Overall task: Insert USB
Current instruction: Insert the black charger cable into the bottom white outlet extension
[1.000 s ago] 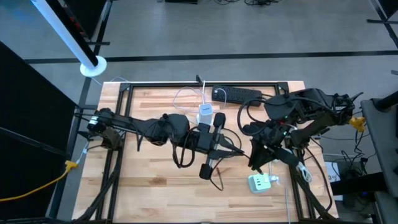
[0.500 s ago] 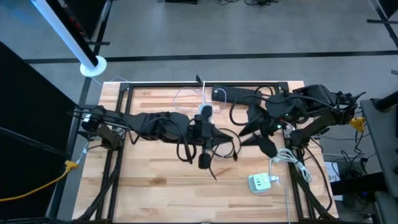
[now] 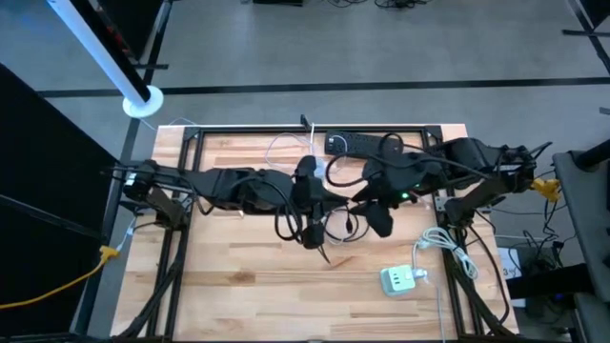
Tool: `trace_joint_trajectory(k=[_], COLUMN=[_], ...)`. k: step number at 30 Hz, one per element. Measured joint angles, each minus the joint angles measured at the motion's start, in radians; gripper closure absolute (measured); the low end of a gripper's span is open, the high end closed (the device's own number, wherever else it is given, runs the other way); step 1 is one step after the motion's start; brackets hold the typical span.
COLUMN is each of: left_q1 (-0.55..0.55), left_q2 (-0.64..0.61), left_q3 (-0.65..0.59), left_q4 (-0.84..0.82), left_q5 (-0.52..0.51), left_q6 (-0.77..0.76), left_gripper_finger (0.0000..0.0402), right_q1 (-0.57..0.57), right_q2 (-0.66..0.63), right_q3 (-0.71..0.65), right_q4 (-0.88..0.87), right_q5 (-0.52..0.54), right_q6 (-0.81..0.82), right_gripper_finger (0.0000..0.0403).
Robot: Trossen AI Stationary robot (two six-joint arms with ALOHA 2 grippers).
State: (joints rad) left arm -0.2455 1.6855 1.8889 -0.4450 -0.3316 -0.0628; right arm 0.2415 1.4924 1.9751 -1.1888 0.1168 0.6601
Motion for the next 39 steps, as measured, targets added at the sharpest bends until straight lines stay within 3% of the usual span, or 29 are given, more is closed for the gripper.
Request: trace_joint_trajectory(k=[11,22,27,31,37,39], left_q1=[0.0,0.0,0.0,0.0,-0.002,-0.002], left_q2=[-0.023,-0.054,-0.066,-0.07,-0.07,-0.069], left_q3=[0.0,0.0,0.0,0.0,0.0,0.0], left_q4=[-0.018,-0.05,-0.058,-0.058,-0.06,-0.06], left_q5=[0.0,0.0,0.0,0.0,0.0,0.0], left_q6=[0.025,0.024,0.024,0.024,0.023,0.023], left_gripper_finger=[0.0401,0.0401,0.0401,0.0401,0.0401,0.0401], right_q1=[0.005,0.005,0.005,0.005,0.004,0.004], right_q2=[0.053,0.069,0.072,0.072,0.072,0.072], right_q3=[0.0,-0.002,-0.002,-0.003,-0.004,-0.005], right_q4=[0.05,0.132,0.142,0.156,0.175,0.173], right_q5=[0.006,-0.012,-0.023,-0.016,-0.02,-0.028], right_q6=[-0.006,-0.078,-0.078,-0.077,-0.097,-0.104], right_gripper_finger=[0.0271,0.0223,0.0221,0.0266,0.0384,0.0395])
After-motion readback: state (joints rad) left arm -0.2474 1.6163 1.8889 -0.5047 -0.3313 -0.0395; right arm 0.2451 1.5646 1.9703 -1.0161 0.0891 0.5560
